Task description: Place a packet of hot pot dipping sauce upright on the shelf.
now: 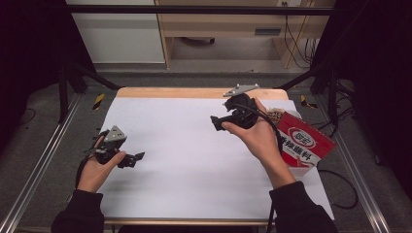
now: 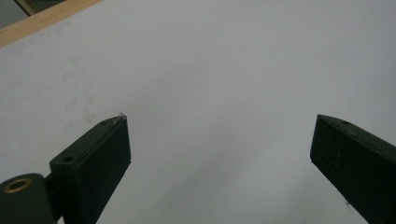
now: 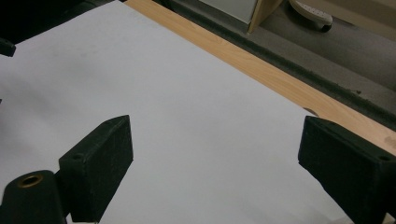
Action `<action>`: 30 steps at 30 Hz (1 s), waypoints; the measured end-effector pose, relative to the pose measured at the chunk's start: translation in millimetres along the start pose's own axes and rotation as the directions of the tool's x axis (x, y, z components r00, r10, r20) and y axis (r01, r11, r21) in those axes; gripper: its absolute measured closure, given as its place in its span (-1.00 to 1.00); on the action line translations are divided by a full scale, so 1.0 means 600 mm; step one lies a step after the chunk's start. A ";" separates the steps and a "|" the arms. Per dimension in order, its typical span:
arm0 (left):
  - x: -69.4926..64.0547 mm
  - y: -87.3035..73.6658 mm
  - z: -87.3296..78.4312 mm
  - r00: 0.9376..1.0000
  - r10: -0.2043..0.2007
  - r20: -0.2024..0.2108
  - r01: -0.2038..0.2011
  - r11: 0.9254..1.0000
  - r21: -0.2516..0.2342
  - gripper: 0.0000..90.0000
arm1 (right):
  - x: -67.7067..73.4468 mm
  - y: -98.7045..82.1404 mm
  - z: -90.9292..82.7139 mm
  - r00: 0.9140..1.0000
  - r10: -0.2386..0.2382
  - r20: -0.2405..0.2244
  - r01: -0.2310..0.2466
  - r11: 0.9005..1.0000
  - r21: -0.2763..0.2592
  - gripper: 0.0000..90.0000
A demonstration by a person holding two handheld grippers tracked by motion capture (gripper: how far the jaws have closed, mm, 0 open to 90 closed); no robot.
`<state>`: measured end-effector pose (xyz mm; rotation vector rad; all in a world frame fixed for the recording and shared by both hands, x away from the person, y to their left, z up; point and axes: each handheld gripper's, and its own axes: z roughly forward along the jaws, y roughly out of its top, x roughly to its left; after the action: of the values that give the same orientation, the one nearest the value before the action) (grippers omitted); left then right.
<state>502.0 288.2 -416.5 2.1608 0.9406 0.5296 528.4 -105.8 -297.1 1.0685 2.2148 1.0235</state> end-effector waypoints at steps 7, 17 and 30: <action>-0.001 -0.001 0.001 1.000 0.002 0.000 -0.002 1.000 0.002 -0.90 | 0.026 -0.045 0.025 1.000 0.010 -0.005 -0.010 1.000 0.009 -0.77; -0.002 -0.005 0.006 1.000 0.010 -0.013 -0.009 1.000 0.020 -0.91 | 0.048 -0.101 0.072 0.999 0.035 -0.027 -0.035 0.999 0.008 -0.77; -0.006 -0.012 0.017 1.000 0.014 -0.024 -0.013 0.999 0.040 -0.90 | 0.053 -0.165 0.123 0.998 0.054 -0.010 -0.054 0.998 0.019 -0.77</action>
<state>502.2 284.2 -428.7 2.2026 0.9579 0.5497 514.4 -90.5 -422.8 1.1396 2.2190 1.0357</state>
